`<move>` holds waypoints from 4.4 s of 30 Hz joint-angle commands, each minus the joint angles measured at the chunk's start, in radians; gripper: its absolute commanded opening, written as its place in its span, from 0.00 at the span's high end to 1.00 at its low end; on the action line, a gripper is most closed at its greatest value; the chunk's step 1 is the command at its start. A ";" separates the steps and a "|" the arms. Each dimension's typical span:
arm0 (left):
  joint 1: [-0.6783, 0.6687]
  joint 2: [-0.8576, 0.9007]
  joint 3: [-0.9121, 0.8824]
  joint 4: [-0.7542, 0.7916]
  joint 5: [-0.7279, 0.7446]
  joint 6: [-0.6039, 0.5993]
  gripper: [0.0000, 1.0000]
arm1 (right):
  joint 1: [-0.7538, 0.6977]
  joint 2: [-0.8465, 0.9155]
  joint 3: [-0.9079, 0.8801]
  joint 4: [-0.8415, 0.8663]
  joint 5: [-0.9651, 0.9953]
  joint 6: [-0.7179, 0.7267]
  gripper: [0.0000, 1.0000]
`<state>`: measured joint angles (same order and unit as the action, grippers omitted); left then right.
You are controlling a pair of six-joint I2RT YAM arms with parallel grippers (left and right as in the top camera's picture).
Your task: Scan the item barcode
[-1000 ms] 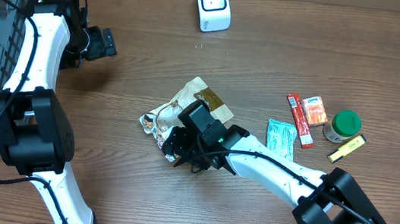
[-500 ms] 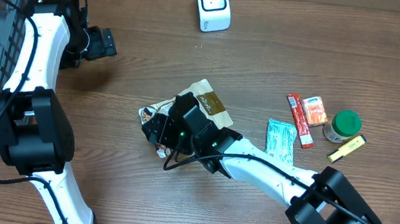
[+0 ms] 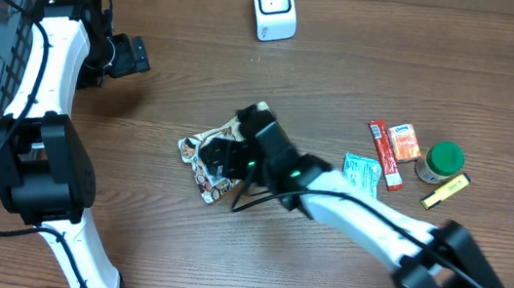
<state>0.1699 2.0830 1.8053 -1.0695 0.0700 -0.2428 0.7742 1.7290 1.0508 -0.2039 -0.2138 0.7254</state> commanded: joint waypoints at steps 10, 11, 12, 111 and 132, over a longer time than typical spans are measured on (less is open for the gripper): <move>-0.002 -0.042 0.019 0.001 -0.003 0.011 0.00 | -0.241 -0.094 0.151 -0.407 0.000 -0.370 0.18; -0.002 -0.042 0.019 0.001 -0.003 0.011 0.00 | -0.250 -0.094 0.173 -0.438 0.000 -0.379 0.18; -0.002 -0.042 0.020 0.001 -0.003 0.011 0.00 | -0.260 -0.094 0.203 -0.475 0.001 -0.386 0.18; -0.002 -0.042 0.020 0.001 -0.003 0.011 0.00 | -0.205 0.225 0.543 -0.842 0.178 -0.258 0.96; -0.002 -0.042 0.020 0.001 -0.003 0.011 0.00 | -0.209 0.021 0.547 -0.803 0.159 -0.289 0.96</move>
<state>0.1699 2.0830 1.8053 -1.0698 0.0700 -0.2428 0.5591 1.7542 1.5841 -1.0328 -0.0486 0.4442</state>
